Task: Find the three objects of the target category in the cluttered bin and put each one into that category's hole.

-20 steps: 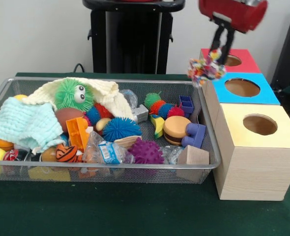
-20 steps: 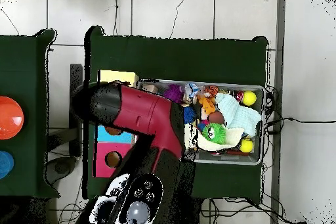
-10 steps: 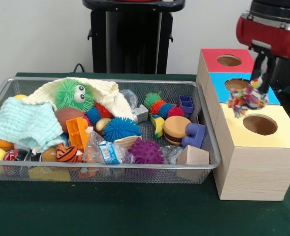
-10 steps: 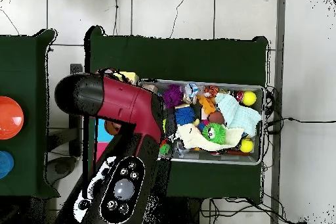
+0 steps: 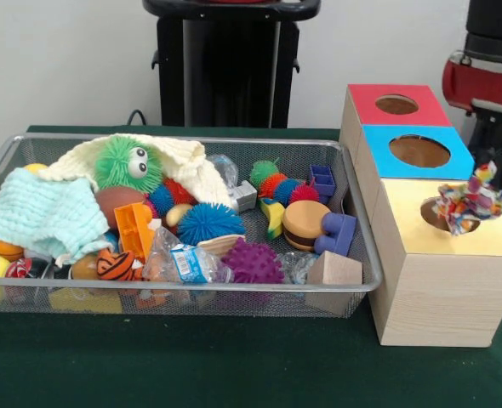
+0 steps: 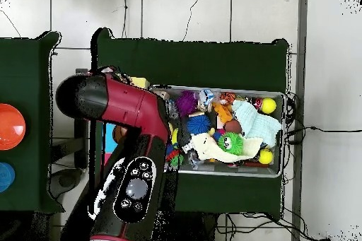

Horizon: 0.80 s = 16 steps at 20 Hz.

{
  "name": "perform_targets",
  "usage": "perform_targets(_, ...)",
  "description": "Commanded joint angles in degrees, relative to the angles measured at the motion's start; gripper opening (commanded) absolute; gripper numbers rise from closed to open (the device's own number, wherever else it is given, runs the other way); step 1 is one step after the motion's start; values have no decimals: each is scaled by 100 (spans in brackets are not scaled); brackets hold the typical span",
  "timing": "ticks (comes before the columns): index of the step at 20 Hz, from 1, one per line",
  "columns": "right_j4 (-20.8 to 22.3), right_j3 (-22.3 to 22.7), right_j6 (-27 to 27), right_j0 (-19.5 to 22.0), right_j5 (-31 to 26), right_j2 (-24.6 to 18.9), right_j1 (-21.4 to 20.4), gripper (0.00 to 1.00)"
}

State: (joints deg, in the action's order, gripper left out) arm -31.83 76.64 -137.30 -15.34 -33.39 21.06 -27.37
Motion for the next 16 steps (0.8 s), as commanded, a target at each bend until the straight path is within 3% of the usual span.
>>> perform_targets(1,-140,701,-311,494,827,-1202,10,0)
perform_targets(7,155,1714,85,1105,1479,-1952,-394,0)
perform_targets(16,696,2063,69,1389,1490,-2081,-584,0)
